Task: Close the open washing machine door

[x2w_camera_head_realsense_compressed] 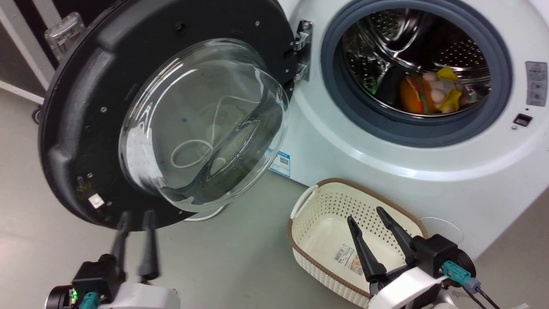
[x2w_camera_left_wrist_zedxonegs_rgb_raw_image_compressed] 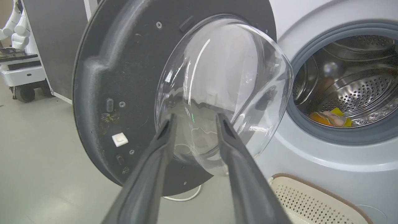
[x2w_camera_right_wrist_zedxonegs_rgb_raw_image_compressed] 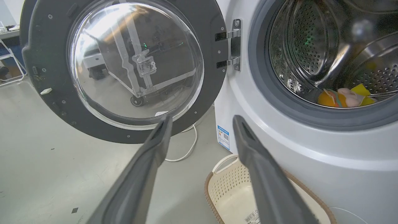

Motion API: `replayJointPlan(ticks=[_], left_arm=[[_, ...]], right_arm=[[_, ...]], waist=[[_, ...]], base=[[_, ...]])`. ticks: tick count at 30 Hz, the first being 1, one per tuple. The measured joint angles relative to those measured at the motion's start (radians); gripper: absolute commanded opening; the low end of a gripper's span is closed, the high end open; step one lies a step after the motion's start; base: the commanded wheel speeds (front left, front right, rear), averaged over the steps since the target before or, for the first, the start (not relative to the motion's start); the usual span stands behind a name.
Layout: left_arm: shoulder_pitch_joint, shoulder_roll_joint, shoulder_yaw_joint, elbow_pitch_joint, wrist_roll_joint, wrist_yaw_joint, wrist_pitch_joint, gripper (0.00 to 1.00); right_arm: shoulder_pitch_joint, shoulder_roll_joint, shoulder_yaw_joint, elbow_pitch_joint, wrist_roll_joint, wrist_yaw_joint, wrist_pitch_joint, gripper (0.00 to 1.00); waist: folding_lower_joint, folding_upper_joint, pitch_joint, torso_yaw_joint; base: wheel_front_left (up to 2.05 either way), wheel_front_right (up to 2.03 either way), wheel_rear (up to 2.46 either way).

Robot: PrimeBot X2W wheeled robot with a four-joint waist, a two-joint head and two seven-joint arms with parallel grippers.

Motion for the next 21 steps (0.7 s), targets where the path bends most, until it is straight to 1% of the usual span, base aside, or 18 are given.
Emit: replayJointPlan(ticks=[2, 5, 6, 7, 8, 9, 10, 11, 12, 13, 14, 15, 16, 17, 18, 19, 20, 21], left_arm=[[0.001, 0.0, 0.014, -0.008, -0.038, -0.001, -0.008, 0.0], [0.0, 0.0, 0.038, -0.02, -0.043, -0.011, -0.01, 0.0], [-0.005, -0.001, 0.078, -0.038, -0.061, -0.019, -0.017, 0.0], [-0.005, -0.001, 0.078, -0.038, -0.061, -0.019, -0.017, 0.0], [-0.013, -0.002, 0.105, -0.049, -0.097, -0.019, -0.018, 0.0], [-0.041, -0.001, 0.161, -0.066, -0.136, -0.032, -0.022, 0.0], [-0.041, -0.001, 0.161, -0.066, -0.136, -0.032, -0.022, 0.0], [-0.073, 0.001, 0.203, -0.091, -0.124, -0.059, -0.028, 0.0], [-0.073, 0.001, 0.203, -0.091, -0.124, -0.059, -0.028, 0.0], [-0.116, 0.007, 0.238, -0.099, -0.131, -0.087, -0.031, 0.0], [-0.116, 0.007, 0.238, -0.099, -0.131, -0.087, -0.031, 0.0], [-0.169, 0.036, 0.273, -0.087, -0.156, -0.104, -0.035, 0.0], [-0.169, 0.036, 0.273, -0.087, -0.156, -0.104, -0.035, 0.0], [-0.195, 0.058, 0.286, -0.07, -0.17, -0.109, -0.037, 0.0], [-0.25, 0.104, 0.306, -0.011, -0.22, -0.116, -0.043, 0.0], [-0.25, 0.104, 0.306, -0.011, -0.22, -0.116, -0.043, 0.0], [-0.316, 0.155, 0.321, 0.066, -0.283, -0.123, -0.029, 0.0], [-0.316, 0.155, 0.321, 0.066, -0.283, -0.123, -0.029, 0.0]], right_arm=[[-0.002, 0.0, 0.003, 0.005, 0.003, 0.0, -0.007, 1.0], [-0.002, 0.0, 0.002, 0.008, 0.009, 0.0, -0.009, 1.0], [-0.002, 0.0, -0.001, 0.013, 0.009, 0.0, -0.016, 1.0], [-0.002, 0.0, -0.001, 0.013, 0.009, 0.0, -0.016, 1.0], [-0.001, 0.001, -0.005, 0.014, 0.009, 0.0, -0.017, 1.0], [0.0, 0.001, -0.016, 0.015, 0.009, 0.0, -0.02, 1.0], [0.0, 0.001, -0.016, 0.015, 0.009, 0.0, -0.02, 1.0], [0.0, 0.001, -0.025, 0.016, 0.009, 0.0, -0.026, 1.0], [0.0, 0.001, -0.025, 0.016, 0.009, 0.0, -0.026, 1.0], [0.002, 0.001, -0.032, 0.017, 0.011, 0.0, -0.03, 1.0], [0.002, 0.001, -0.032, 0.017, 0.011, 0.0, -0.03, 1.0], [0.003, 0.001, -0.038, 0.016, 0.026, 0.0, -0.035, 1.0], [0.003, 0.001, -0.038, 0.016, 0.026, 0.0, -0.035, 1.0], [0.004, 0.001, -0.04, 0.014, 0.034, 0.0, -0.035, 1.0], [0.009, 0.001, -0.045, 0.013, 0.035, 0.0, -0.039, 1.0], [0.009, 0.001, -0.045, 0.013, 0.035, 0.0, -0.039, 1.0], [0.017, 0.001, -0.051, 0.014, 0.033, 0.0, -0.044, 1.0], [0.017, 0.001, -0.051, 0.014, 0.033, 0.0, -0.044, 1.0]], waist=[[0.0, 0.0, 0.004, 0.015], [0.0, -0.0001, 0.006, 0.025], [0.0, 0.0, 0.01, 0.035], [0.0, 0.0, 0.01, 0.035], [0.0, 0.0, 0.011, 0.04], [0.0, -0.0001, 0.017, 0.051], [0.0, -0.0001, 0.017, 0.051], [0.0, 0.0, 0.023, 0.061], [0.0, 0.0, 0.023, 0.061], [0.0, 0.0, 0.031, 0.069], [0.0, 0.0, 0.031, 0.069], [0.0001, 0.0, 0.036, 0.077], [0.0001, 0.0, 0.036, 0.077], [0.0001, 0.0, 0.039, 0.08], [0.0, -0.0001, 0.044, 0.087], [0.0, -0.0001, 0.044, 0.087], [0.0001, 0.0, 0.051, 0.093], [0.0001, 0.0, 0.051, 0.093]], base=[[0.0, 0.0, 0.0], [0.0, 0.0, 0.0], [0.0, 0.0, 0.0], [0.0, 0.0, 0.0], [0.0, 0.0, 0.0], [0.0, 0.0, 0.0], [0.0, 0.0, 0.0], [0.0, 0.0, 0.0], [0.0, 0.0, 0.0], [0.0, 0.0, 0.0], [0.0, 0.0, 0.0], [0.0, 0.0, 0.0], [0.0, 0.0, 0.0], [0.0, 0.0, 0.0], [0.0, 0.0, 0.0], [0.0, 0.0, 0.0], [0.0, 0.0, 0.0], [0.0, 0.0, 0.0]])
